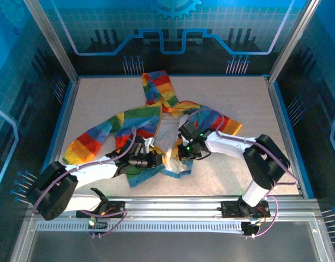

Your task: Zip up the jacket

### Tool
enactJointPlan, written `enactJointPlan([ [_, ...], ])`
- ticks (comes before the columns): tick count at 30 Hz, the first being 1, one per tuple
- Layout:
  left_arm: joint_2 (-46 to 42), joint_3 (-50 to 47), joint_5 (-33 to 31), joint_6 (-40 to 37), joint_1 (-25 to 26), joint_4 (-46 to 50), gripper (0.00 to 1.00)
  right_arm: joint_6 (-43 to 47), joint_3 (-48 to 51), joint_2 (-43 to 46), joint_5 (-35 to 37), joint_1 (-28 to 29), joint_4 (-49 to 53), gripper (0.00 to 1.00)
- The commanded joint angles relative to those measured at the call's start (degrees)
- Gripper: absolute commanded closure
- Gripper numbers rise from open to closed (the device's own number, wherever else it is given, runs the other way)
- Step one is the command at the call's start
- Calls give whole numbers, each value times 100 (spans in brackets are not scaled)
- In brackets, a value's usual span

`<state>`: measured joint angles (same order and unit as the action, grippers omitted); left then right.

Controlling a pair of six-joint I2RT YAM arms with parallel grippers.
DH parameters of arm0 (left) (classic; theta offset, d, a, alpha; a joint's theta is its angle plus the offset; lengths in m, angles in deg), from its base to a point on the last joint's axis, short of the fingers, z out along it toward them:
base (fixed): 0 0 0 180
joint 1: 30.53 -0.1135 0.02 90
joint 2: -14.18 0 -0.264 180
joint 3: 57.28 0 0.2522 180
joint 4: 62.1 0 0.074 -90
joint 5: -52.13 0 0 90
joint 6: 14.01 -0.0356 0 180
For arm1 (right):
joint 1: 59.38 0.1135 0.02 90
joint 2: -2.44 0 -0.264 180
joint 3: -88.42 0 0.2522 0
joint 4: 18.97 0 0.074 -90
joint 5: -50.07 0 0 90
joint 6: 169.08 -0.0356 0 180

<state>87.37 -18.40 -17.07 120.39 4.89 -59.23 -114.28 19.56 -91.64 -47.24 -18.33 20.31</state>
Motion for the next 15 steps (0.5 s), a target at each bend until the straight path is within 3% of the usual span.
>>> enactJointPlan([
  [1, -245, 114, 82, -199, 32, 142, 100, 531, 206, 541, -537, -197, -190, 97],
  [5, -207, 490, -69, -265, 167, 399, 100, 1110, 438, 824, -1264, -461, -184, 96],
  [9, 83, 739, -249, -335, 482, 224, 100, 1399, 916, 1041, -1391, -616, -197, 95],
  [15, 934, 1002, -52, -389, 512, -168, 100, 1351, 1365, 1259, -1494, -866, -575, 86],
])
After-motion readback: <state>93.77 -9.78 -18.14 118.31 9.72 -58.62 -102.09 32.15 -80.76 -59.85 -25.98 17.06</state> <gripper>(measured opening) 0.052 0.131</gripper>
